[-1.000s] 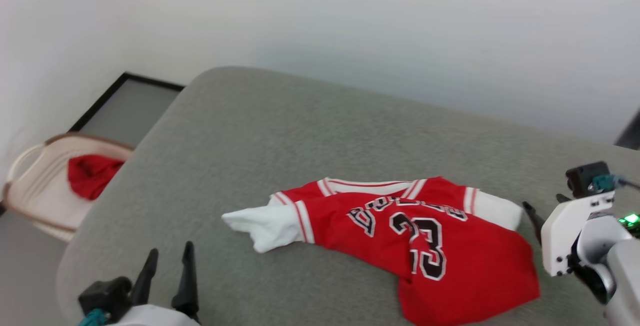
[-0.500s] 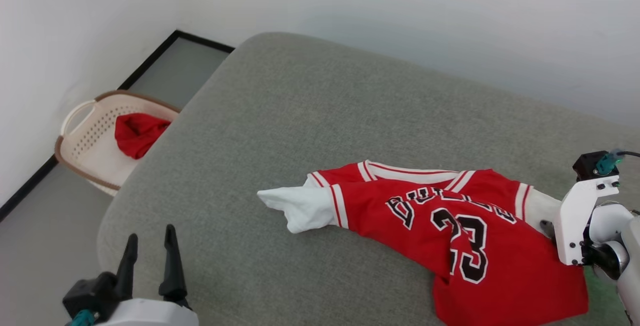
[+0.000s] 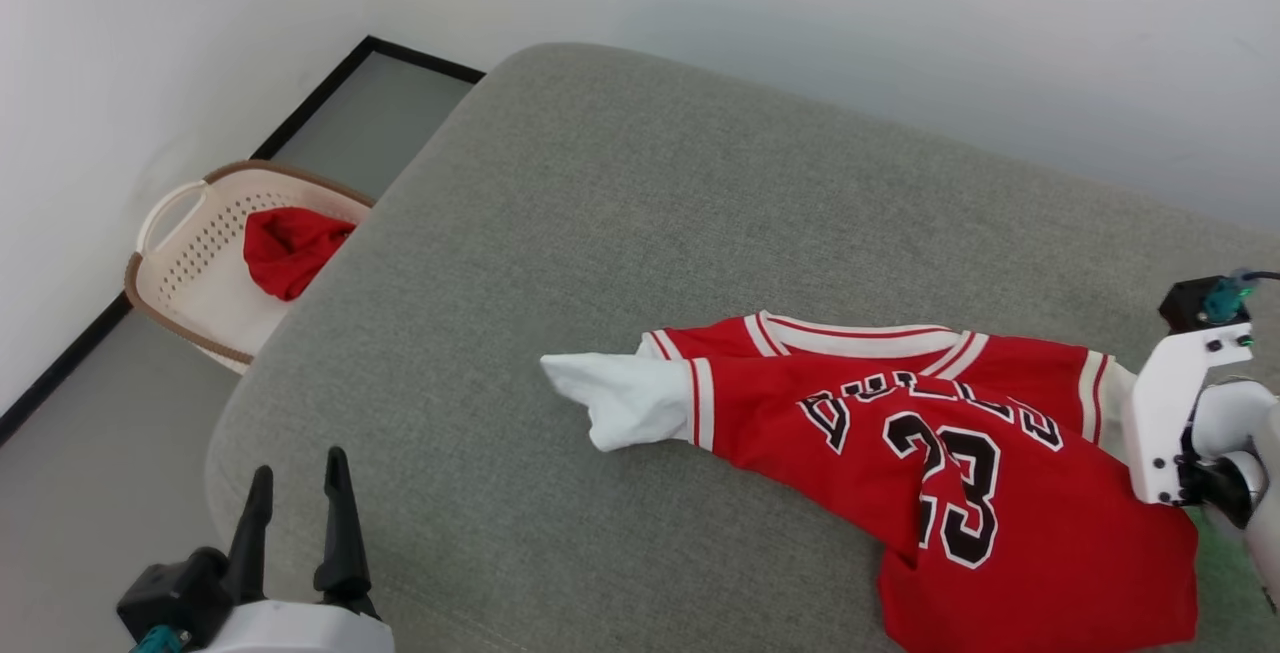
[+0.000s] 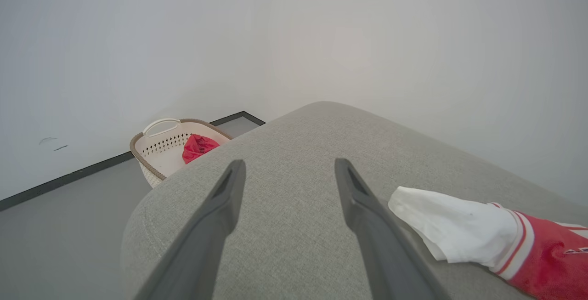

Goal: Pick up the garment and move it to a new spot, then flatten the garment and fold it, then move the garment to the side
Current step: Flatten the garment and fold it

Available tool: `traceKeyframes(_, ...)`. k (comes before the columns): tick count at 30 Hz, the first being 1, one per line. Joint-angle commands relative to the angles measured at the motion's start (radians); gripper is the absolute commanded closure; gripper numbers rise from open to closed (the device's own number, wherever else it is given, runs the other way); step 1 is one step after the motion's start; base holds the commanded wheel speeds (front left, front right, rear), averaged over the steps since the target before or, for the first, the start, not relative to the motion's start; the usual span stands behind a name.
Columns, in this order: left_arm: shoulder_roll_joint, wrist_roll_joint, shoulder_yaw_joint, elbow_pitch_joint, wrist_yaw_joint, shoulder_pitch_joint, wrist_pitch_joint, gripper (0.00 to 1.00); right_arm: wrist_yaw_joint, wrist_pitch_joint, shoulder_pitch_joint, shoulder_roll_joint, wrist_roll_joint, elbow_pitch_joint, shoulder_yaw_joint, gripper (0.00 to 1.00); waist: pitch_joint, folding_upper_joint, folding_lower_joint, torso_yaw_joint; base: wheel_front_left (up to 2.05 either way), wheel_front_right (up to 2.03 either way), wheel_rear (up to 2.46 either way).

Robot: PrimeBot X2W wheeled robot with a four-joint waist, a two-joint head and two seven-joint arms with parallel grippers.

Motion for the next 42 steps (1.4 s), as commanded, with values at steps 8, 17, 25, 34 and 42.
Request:
traceKeyframes(8, -0.003, 0.011, -0.012, 0.022, -0.024, -0.029, -0.001, 0.0, -0.001, -0.064, -0.015, -0.077, 0.027, 0.039, -0.025, 1.0, -0.025, 0.0, 0.0, -0.03, 0.0, 0.0, 0.0)
traceKeyframes(17, -0.003, 0.005, -0.037, 0.026, -0.033, -0.045, -0.001, 0.0, -0.001, -0.096, -0.013, -0.15, 0.037, 0.067, -0.058, 1.0, -0.01, 0.0, 0.0, -0.082, 0.0, 0.0, 0.0)
traceKeyframes(25, -0.003, 0.009, -0.053, 0.045, -0.037, -0.061, -0.001, 0.0, -0.001, -0.143, 0.002, -0.145, 0.028, 0.117, -0.089, 0.79, 0.001, 0.0, 0.0, -0.1, 0.0, 0.0, 0.0)
traceKeyframes(34, -0.001, 0.037, -0.048, 0.064, -0.038, -0.063, -0.001, 0.0, -0.001, -0.248, -0.021, -0.094, -0.013, 0.153, -0.078, 0.0, -0.034, 0.0, 0.0, -0.133, 0.0, 0.0, 0.0)
traceKeyframes(42, 0.029, 0.042, -0.024, 0.058, -0.038, -0.037, -0.001, 0.0, -0.001, -0.456, 0.02, -0.071, -0.037, 0.07, -0.038, 0.0, -0.092, 0.0, 0.0, -0.205, 0.0, 0.0, 0.0)
